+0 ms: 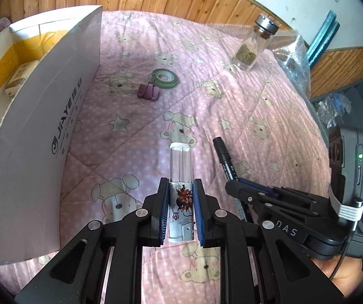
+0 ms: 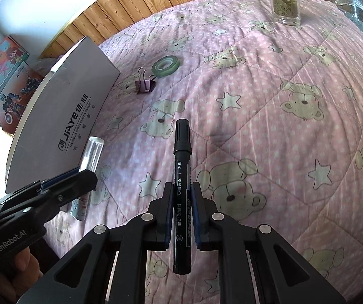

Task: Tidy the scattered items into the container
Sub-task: 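Lift the tube and marker and carry both over the white box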

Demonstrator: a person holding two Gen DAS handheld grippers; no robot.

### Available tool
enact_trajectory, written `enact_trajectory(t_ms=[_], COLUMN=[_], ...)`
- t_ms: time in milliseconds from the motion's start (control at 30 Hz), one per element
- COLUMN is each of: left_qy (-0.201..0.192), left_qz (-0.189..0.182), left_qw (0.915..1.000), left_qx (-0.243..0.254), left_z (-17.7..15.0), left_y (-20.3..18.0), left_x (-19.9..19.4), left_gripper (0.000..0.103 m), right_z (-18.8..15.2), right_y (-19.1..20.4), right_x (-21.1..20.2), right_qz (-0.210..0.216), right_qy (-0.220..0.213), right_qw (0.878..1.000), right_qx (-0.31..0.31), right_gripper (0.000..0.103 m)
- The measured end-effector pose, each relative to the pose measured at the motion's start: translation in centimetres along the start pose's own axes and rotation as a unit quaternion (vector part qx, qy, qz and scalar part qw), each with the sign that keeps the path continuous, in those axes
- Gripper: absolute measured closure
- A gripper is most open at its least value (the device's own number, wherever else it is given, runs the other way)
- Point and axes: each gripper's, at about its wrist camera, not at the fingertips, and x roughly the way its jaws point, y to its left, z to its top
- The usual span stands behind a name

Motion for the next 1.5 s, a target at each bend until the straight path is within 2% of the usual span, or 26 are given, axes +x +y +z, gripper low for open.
enact_trajectory(t_ms=[333,867,1500], left_qy=[-0.012,-0.052,-0.099], left_qz=[-0.012,-0.035,-0.049], left_qw=[0.9998,0.9979,0.9926], left_qx=[-0.005,-0.015,-0.050], left_z=[-1.2,-1.6,-1.8], left_y=[-0.4,-0.4,2.4], left_x=[-2.4,-7.0,-11.8], left_gripper=[0.084,0.084,0.084], right_z=[-0.9,-2.2,-1.5], right_y=[0.9,4.6,10.2], right_x=[-1.6,-4.8,-8.4], right_qz=[0.015,0.052,0.075], right_qy=[-0.011,-0.028,-0.053], right_qw=[1.000,0.998,0.992], right_qx=[-0.001,-0.027,-0.084], right_gripper=[0.088,0.088,0.088])
